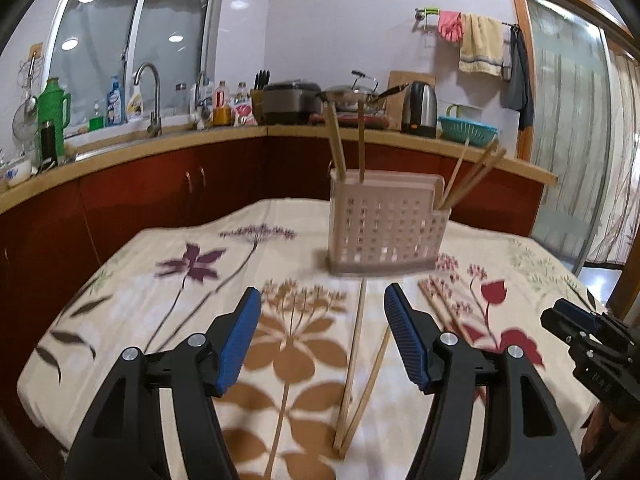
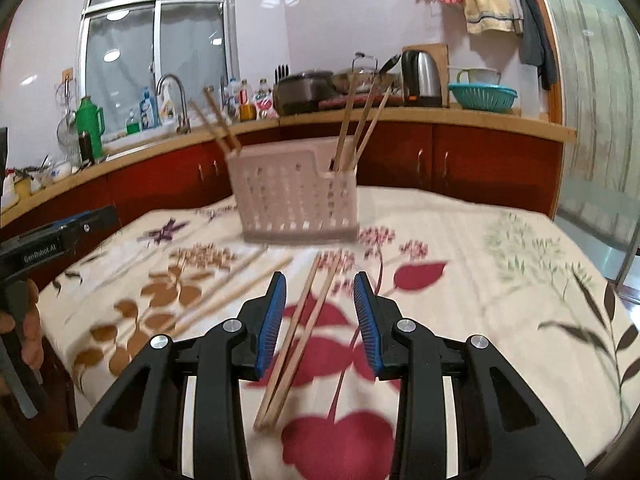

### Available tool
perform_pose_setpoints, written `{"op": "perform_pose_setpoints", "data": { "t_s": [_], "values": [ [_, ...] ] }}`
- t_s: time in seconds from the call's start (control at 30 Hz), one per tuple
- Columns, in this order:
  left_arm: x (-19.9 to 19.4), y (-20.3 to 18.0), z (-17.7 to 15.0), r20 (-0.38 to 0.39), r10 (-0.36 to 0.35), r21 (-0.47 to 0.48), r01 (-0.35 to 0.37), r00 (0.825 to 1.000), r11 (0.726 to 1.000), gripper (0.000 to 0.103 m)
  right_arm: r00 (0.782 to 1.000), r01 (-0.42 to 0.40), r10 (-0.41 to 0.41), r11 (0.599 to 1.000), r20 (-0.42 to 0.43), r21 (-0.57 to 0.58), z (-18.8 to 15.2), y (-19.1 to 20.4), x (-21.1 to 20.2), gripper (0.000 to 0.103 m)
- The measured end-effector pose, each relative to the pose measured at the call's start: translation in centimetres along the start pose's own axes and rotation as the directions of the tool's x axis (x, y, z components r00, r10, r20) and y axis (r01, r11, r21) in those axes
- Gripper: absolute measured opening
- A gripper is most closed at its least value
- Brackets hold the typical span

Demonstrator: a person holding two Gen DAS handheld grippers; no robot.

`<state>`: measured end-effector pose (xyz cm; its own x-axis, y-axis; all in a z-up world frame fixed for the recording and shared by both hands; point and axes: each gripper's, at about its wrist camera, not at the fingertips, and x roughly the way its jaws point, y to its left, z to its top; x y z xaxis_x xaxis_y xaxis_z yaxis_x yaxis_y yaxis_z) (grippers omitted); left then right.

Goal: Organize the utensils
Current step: 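Lower both tools to the chopsticks and close each on one chopstick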

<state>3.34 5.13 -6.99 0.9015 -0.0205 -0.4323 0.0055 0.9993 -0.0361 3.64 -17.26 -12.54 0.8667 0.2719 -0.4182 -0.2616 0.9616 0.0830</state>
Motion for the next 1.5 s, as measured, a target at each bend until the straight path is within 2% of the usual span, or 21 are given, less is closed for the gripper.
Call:
{"op": "perform_pose_setpoints", "data": {
  "t_s": [0.3, 0.37, 0.5, 0.73, 0.9, 1.17, 1.37, 1.5],
  "values": [
    [-0.4, 0.6, -3.5, -0.052, 0.006, -0.009, -0.007, 0.999, 1.000, 0.063, 0.997, -0.011, 0.011, 1.000, -0.074, -0.003, -2.9, 0.8, 0.8, 0.032],
    [-0.4, 0.7, -4.2, -0.064, 0.004, -0.010, -0.005, 0.998, 1.000, 0.063, 0.995, -0.013, 0.013, 1.000, -0.101, -0.006, -3.5, 1.0, 1.3, 0.025],
    [-0.4, 0.8, -4.8, -0.081, -0.001, -0.012, 0.000, 0.997, 1.000, 0.063, 0.987, -0.011, 0.010, 1.000, -0.158, -0.005, -4.7, 1.2, 2.3, 0.024],
    [-0.2, 0.5, -5.2, -0.096, -0.011, -0.008, 0.011, 0.995, 1.000, 0.063, 0.978, -0.013, 0.009, 1.000, -0.207, -0.016, -5.4, 1.6, 3.1, 0.024],
    [0.0, 0.0, -5.6, -0.110, -0.024, -0.001, 0.024, 0.994, 1.000, 0.063, 0.979, 0.008, -0.016, 0.999, -0.202, -0.039, -5.4, 1.6, 3.0, 0.023],
    [0.3, -1.2, -6.2, -0.133, -0.049, 0.025, 0.052, 0.990, 0.998, 0.063, 0.977, 0.088, -0.087, 0.996, -0.197, -0.005, -5.3, -1.3, 2.5, 0.018],
    [1.1, -0.8, -6.3, -0.152, -0.029, 0.012, 0.031, 0.988, 0.999, 0.063, 0.975, 0.106, -0.102, 0.994, -0.195, 0.011, -5.4, -2.4, 2.3, 0.018],
    [2.4, -0.4, -6.2, -0.182, -0.012, 0.021, 0.016, 0.983, 1.000, 0.055, 0.975, 0.095, -0.091, 0.995, -0.201, 0.010, -5.5, -2.4, 2.3, 0.018]
  ]
}}
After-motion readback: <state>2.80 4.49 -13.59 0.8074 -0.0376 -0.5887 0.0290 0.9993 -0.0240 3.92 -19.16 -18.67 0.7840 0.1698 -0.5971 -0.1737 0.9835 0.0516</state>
